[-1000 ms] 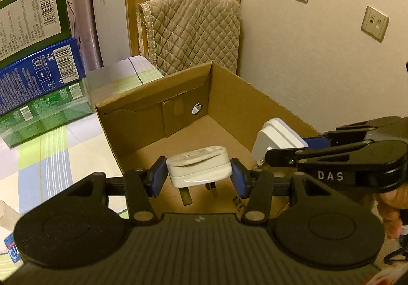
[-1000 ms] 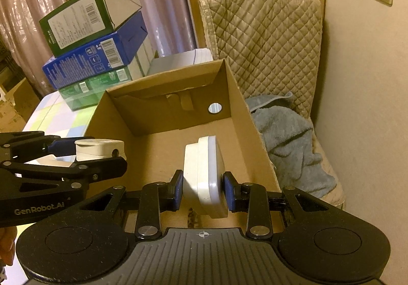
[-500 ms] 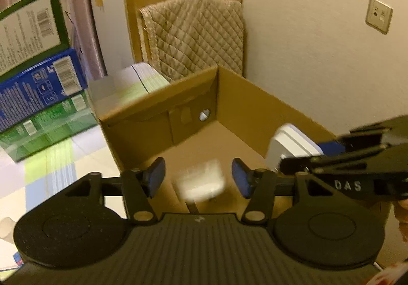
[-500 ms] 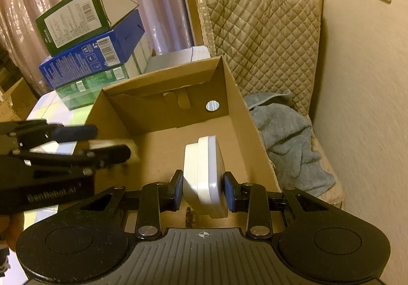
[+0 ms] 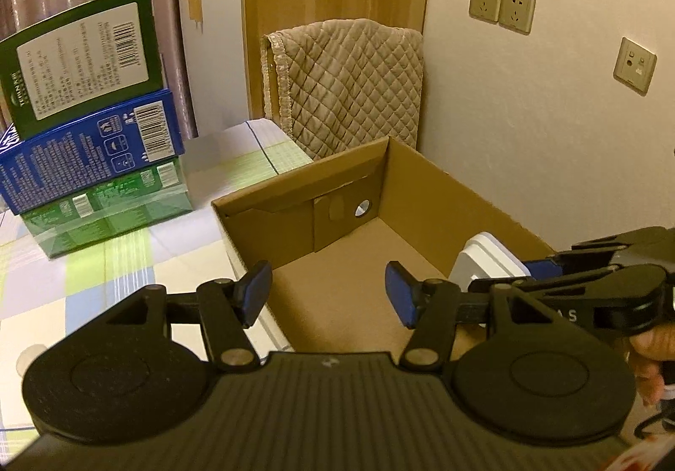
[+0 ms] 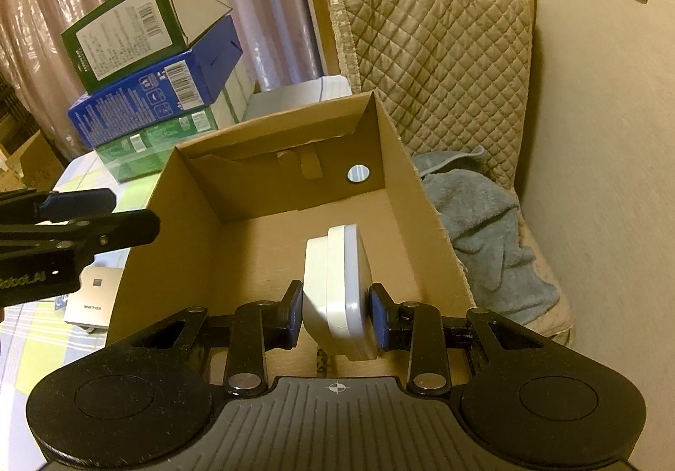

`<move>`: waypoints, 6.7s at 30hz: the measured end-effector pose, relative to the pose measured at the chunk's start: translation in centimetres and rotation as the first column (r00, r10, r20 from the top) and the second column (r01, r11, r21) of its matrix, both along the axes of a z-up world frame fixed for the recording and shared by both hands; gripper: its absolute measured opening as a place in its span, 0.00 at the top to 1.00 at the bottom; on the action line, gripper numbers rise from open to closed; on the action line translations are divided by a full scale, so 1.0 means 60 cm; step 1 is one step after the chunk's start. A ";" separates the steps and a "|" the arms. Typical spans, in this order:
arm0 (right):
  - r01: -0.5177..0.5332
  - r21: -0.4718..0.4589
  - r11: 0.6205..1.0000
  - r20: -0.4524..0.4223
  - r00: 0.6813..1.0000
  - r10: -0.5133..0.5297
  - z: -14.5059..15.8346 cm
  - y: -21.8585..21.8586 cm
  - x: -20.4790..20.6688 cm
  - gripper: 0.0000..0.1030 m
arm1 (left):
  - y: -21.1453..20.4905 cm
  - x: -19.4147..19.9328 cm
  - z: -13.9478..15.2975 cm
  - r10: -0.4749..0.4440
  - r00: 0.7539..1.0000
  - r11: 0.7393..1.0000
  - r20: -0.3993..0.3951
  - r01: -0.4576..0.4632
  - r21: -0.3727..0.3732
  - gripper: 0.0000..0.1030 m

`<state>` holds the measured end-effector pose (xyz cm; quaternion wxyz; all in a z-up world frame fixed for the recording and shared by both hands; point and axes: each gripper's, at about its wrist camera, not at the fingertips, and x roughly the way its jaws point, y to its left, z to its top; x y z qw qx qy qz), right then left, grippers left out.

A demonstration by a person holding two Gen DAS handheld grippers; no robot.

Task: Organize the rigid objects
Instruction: 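Lower the night light into the box and open the right gripper, then move both tools back over the remaining items on the table, then grasp the beige TP-LINK plate with the right gripper while the left tool approaches the white jar, then close the left gripper on the white round jar and lift it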

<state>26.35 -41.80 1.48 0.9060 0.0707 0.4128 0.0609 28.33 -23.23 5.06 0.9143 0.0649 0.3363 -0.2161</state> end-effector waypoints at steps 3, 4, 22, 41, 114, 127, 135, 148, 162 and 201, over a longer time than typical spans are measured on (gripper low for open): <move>-0.001 -0.003 1.000 -0.004 1.000 0.001 -0.001 0.006 0.002 0.71 | 0.005 -0.006 0.003 0.005 1.000 1.000 -0.002 -0.005 -0.008 0.47; -0.002 -0.002 1.000 -0.005 1.000 0.002 -0.001 0.007 0.002 0.71 | 0.007 -0.007 0.003 0.006 1.000 1.000 -0.005 -0.006 -0.011 0.47; 0.045 0.036 0.998 0.038 0.998 -0.046 0.020 -0.001 -0.011 0.59 | 0.044 -0.034 0.007 0.042 0.999 0.998 -0.015 -0.042 -0.035 0.47; -0.001 0.091 0.996 0.101 0.995 -0.008 0.104 0.078 -0.131 0.48 | 0.142 -0.173 0.048 0.154 0.988 0.985 -0.016 -0.155 -0.076 0.43; -0.191 0.143 0.971 0.049 0.981 0.186 -0.014 0.402 -0.120 0.24 | 0.487 -0.221 -0.058 0.443 0.894 0.896 -0.066 -0.444 -0.012 0.11; -0.139 0.192 0.972 0.046 0.990 0.133 -0.090 0.395 -0.009 0.17 | 0.485 -0.122 -0.128 0.401 0.914 0.916 -0.057 -0.402 -0.007 0.11; -0.155 0.238 0.959 0.004 0.987 0.159 -0.143 0.413 0.055 0.15 | 0.491 -0.061 -0.156 0.377 0.925 0.926 -0.047 -0.377 0.013 0.11; -0.186 0.241 0.953 -0.035 0.979 0.200 -0.197 0.456 0.097 0.09 | 0.542 -0.026 -0.186 0.438 0.893 0.897 -0.108 -0.442 -0.015 0.11; -0.201 0.271 0.941 -0.005 0.978 0.211 -0.213 0.469 0.117 0.08 | 0.545 -0.027 -0.187 0.443 0.888 0.892 -0.122 -0.450 -0.045 0.11; -0.103 0.206 0.973 -0.004 0.994 0.106 -0.152 0.403 0.106 0.20 | 0.367 -0.023 -0.231 0.046 0.997 0.999 -0.066 -0.045 0.020 0.55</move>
